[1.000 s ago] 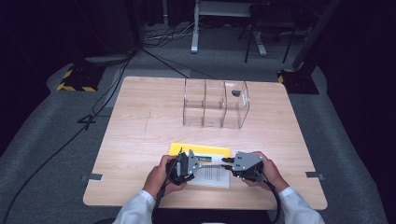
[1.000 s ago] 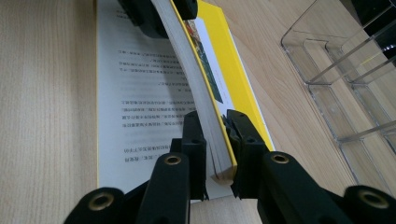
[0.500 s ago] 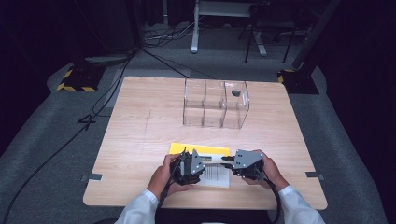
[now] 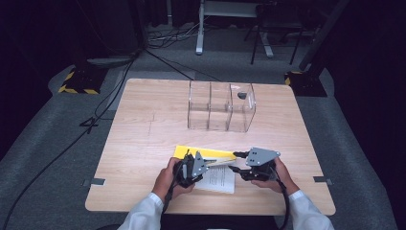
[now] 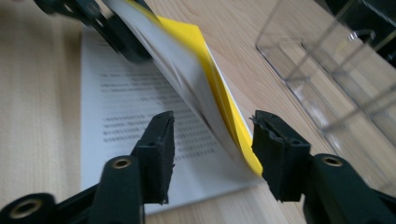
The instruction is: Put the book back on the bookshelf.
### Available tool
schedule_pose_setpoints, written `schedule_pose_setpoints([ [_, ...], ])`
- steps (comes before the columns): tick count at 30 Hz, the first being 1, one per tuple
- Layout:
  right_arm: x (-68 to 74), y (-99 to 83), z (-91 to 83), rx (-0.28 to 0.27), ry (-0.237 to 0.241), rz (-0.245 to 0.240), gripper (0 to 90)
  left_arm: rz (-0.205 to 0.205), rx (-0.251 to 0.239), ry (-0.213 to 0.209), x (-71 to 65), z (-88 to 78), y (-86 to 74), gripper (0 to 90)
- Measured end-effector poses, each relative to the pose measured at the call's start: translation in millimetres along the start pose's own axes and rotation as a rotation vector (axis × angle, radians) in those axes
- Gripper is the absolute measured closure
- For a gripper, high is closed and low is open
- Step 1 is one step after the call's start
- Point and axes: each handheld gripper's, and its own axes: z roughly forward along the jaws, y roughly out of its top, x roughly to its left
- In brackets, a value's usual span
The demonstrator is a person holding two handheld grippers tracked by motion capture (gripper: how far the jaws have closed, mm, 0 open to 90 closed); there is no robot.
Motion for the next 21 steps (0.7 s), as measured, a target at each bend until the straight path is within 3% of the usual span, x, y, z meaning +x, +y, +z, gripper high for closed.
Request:
schedule_pose_setpoints([
  [2, -10.2, -11.4, 1.3, 0.021, 0.002, 0.057, 41.7, -0.029, -0.035, -0.003, 4.3, -5.8, -1.4, 76.7],
  [7, -24.5, -35.6, 14.8, 0.083, -0.024, 0.103, 38.5, -0.062, -0.064, 0.006, 9.9, -12.7, -2.9, 77.0],
  [12, -29.4, -50.6, 34.7, 0.13, -0.008, 0.14, 38.1, -0.078, -0.093, 0.01, 12.7, -19.4, -5.0, 77.1],
  [17, -25.3, -47.0, 43.5, 0.083, 0.019, 0.162, 36.7, -0.095, -0.107, 0.011, 14.4, -22.7, -5.9, 77.1],
  [21, -25.4, -42.4, 38.3, -0.018, 0.038, 0.212, 40.3, -0.1, -0.1, 0.002, 13.9, -20.8, -5.3, 77.0],
])
